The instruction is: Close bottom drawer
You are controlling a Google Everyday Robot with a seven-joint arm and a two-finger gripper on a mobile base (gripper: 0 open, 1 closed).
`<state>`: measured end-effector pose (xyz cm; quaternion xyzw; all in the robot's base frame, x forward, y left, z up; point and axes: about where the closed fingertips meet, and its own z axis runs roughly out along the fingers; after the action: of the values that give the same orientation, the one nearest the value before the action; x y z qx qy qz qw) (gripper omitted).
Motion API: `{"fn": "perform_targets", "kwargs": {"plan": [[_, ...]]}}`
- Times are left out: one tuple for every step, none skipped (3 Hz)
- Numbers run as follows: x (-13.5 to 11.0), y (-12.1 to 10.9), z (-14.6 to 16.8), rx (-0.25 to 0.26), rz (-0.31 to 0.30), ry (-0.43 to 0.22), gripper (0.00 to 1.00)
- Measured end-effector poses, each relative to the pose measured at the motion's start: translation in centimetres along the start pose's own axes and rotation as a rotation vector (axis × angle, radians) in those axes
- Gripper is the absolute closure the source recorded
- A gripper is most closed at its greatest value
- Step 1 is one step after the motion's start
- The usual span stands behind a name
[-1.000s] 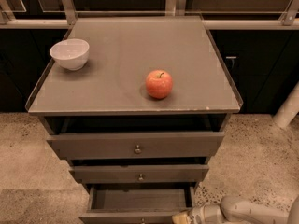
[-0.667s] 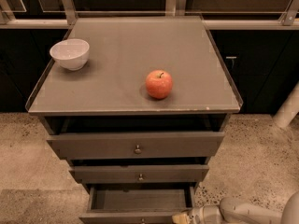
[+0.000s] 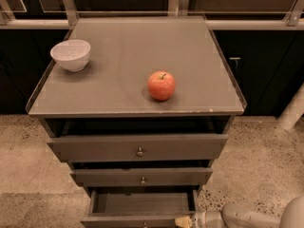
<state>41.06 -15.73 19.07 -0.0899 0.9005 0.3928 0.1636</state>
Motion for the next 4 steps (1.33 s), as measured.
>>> {"fn": "perform_targets", "kwargs": {"plan": [[-0.1, 0.2, -0.2, 0.0, 0.0, 0.0, 1.0], [-0.1, -0.1, -0.3, 0.017, 0.009, -0.002, 1.0], [-2.5, -0.1, -0.8, 0.074, -0.026, -0.069, 1.0], [-3.1, -0.9, -0.9, 0.118, -0.026, -0.086, 1.0]]}}
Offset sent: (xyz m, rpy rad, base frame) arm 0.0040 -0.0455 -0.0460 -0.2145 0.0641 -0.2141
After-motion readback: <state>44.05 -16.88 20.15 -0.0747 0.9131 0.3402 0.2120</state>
